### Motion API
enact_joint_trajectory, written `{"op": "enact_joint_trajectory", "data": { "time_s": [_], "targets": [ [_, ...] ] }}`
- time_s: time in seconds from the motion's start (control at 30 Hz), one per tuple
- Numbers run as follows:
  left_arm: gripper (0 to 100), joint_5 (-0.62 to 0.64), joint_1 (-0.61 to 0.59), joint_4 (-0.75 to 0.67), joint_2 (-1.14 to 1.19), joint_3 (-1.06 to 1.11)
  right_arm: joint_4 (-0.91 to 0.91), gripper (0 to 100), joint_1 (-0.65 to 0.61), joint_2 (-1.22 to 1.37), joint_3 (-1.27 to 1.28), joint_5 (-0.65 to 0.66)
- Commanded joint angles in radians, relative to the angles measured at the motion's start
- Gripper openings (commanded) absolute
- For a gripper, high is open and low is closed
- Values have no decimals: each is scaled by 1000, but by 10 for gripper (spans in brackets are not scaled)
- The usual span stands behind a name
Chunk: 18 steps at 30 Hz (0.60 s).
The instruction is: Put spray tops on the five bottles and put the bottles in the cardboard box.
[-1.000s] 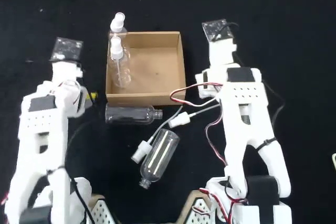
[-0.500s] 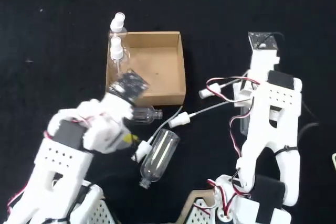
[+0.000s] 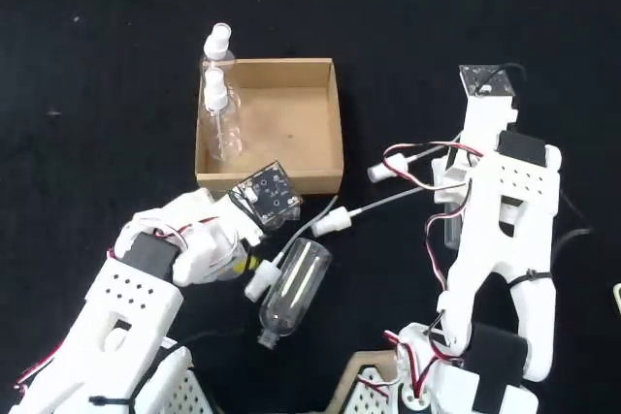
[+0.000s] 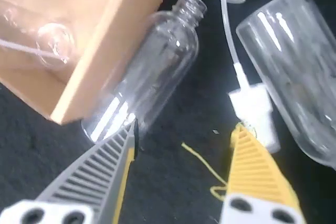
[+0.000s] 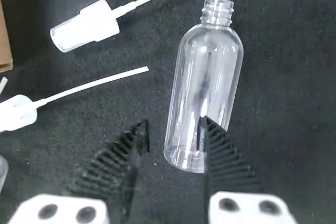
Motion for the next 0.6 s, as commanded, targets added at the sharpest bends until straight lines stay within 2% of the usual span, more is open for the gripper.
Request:
{"op": "enact_joint_trajectory", "data": {
  "time_s": [0.0, 0.2, 0.33, 0.57],
  "targets": [
    [272, -14, -16, -91, 23, -1, 8, 151, 21, -54, -42, 8],
    [272, -20, -18, -160, 176, -62, 6, 151, 17, -54, -38, 8],
    [271, -71, -19, -195, 262, -73, 6, 151, 20, -54, -38, 8],
    [272, -100, -58, -195, 269, -124, 6, 152, 15, -54, -38, 8]
  ]
}}
